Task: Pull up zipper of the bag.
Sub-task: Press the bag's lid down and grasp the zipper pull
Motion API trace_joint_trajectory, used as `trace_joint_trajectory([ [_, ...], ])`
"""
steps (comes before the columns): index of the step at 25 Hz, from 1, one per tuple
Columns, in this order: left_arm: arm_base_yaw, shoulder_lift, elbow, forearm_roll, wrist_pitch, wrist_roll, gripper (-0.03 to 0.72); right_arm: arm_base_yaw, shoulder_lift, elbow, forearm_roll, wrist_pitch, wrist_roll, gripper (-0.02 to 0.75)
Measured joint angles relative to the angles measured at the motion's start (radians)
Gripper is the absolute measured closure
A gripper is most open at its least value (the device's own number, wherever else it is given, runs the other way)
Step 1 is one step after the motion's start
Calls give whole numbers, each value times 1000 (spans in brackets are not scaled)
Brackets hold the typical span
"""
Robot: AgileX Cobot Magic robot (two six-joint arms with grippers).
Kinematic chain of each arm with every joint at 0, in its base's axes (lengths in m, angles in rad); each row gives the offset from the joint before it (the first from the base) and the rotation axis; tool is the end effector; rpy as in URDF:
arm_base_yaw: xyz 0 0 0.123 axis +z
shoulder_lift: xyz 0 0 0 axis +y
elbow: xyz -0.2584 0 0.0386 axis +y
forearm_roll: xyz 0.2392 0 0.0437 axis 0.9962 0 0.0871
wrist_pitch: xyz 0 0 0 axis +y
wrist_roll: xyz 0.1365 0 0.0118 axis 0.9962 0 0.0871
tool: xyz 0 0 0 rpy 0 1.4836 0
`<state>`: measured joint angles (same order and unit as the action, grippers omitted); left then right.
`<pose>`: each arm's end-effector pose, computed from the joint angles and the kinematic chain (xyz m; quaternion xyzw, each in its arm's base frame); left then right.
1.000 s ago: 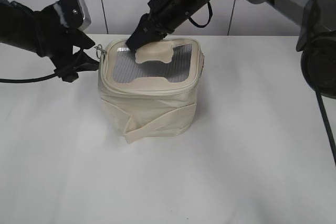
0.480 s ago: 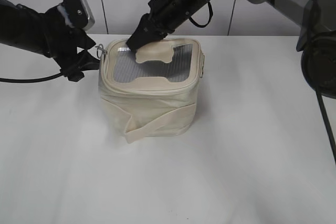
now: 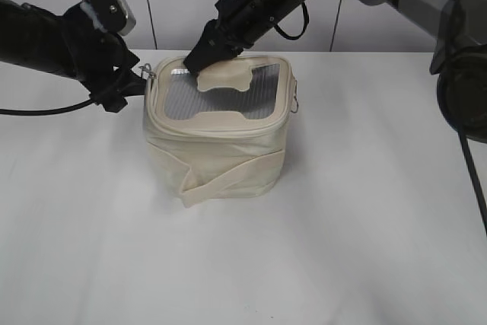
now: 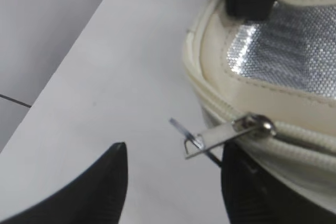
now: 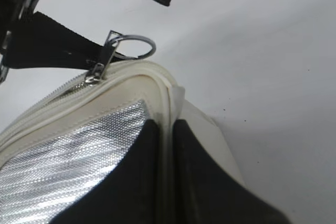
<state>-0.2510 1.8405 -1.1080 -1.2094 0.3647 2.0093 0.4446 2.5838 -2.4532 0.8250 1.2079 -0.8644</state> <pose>0.3809 -0.1450 0.1435 0.5213 0.7481 -0.0427 0.4085 0.4355 0.3117 0.1502 -0.4864 0.7668 0.3537 0.2243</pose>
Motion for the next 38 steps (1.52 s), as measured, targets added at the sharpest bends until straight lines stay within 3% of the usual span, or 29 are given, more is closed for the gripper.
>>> trace_joint_trajectory([
  [9,0,0,0,-75,14,0,373,0,0,0,0,0,0,678],
  [12,-1,1,0,-82,25,-1,465,0,0,0,0,0,0,678],
  [15,-4,1,0,-83,33,-1,620,0,0,0,1,0,1,681],
  [17,-6,1,0,-83,24,-1,685,0,0,0,1,0,2,681],
  [22,-8,-10,10,-39,-6,-50,697,0,0,0,0,0,32,681],
  [27,-10,-95,112,29,-58,-135,697,0,0,0,-2,0,45,681],
  [34,-18,-246,271,30,-103,-160,697,16,0,0,17,9,51,682],
  [38,-25,-269,305,23,-162,-235,697,20,1,0,23,9,61,682],
])
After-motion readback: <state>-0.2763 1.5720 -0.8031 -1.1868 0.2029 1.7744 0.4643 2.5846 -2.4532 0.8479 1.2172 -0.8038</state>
